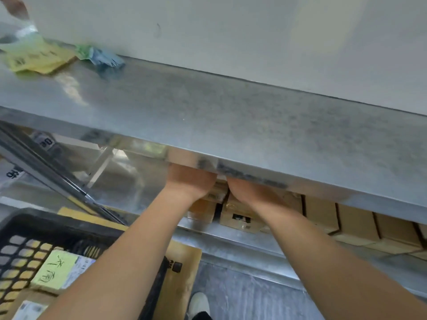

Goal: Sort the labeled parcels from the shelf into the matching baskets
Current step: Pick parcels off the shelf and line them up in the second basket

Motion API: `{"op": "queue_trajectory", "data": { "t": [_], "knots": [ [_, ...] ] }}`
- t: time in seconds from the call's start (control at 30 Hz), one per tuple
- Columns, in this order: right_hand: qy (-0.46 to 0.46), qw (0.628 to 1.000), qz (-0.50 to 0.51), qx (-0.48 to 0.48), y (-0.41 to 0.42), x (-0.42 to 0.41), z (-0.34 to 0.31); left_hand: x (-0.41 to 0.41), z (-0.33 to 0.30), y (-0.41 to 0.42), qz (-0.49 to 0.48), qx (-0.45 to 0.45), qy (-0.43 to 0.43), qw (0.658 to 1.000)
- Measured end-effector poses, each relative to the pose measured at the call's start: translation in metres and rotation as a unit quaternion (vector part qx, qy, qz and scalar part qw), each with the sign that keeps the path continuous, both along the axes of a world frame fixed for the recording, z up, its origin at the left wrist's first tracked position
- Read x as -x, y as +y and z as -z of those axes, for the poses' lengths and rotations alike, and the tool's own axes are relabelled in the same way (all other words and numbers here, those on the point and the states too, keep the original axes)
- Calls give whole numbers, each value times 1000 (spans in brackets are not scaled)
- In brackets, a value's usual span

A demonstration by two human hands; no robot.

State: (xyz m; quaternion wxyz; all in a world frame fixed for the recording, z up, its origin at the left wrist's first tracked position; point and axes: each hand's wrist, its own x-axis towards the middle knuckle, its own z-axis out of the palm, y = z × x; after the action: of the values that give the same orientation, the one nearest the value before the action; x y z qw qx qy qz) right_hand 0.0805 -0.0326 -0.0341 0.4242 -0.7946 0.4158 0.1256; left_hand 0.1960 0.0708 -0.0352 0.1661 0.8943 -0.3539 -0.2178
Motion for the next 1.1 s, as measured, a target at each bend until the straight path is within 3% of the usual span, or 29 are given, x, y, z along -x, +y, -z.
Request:
{"op": "queue_trajectory", "data": {
  "t": [0.1, 0.17, 0.27, 0.33, 0.4, 0.6, 0.73, 0.87, 0.97, 1.1],
  "knots": [
    [-3, 1000, 18, 3, 3, -3, 1, 9, -9, 1, -14, 24, -12, 1000],
    [-16, 999, 15, 44, 10, -2, -9, 21, -18, 10, -34, 39, -78, 996],
    [16, 993, -76, 88, 22, 12, -29, 40, -18, 28, -37, 121, -146, 981],
    [-58, 990, -85, 100, 31, 29, -33, 57, -18, 41, -77, 149, -136, 976],
    [-196, 976, -13, 98, 38, 44, -24, 80, -23, 53, -111, 132, -130, 976],
    [-352, 935, 30, -38, 66, 92, 8, 148, -29, 87, -169, 86, -201, 961],
    [-359, 926, -24, -112, 72, 127, 18, 206, -36, 98, -216, 10, -223, 950],
    [-345, 901, -43, -260, 87, 160, 19, 254, -41, 108, -259, -69, -242, 933],
    [-345, 874, -56, -339, 104, 184, 9, 286, -47, 123, -299, -82, -258, 915],
    [-357, 860, -85, -354, 127, 205, -8, 317, -60, 146, -322, -77, -288, 899]
  ]
}}
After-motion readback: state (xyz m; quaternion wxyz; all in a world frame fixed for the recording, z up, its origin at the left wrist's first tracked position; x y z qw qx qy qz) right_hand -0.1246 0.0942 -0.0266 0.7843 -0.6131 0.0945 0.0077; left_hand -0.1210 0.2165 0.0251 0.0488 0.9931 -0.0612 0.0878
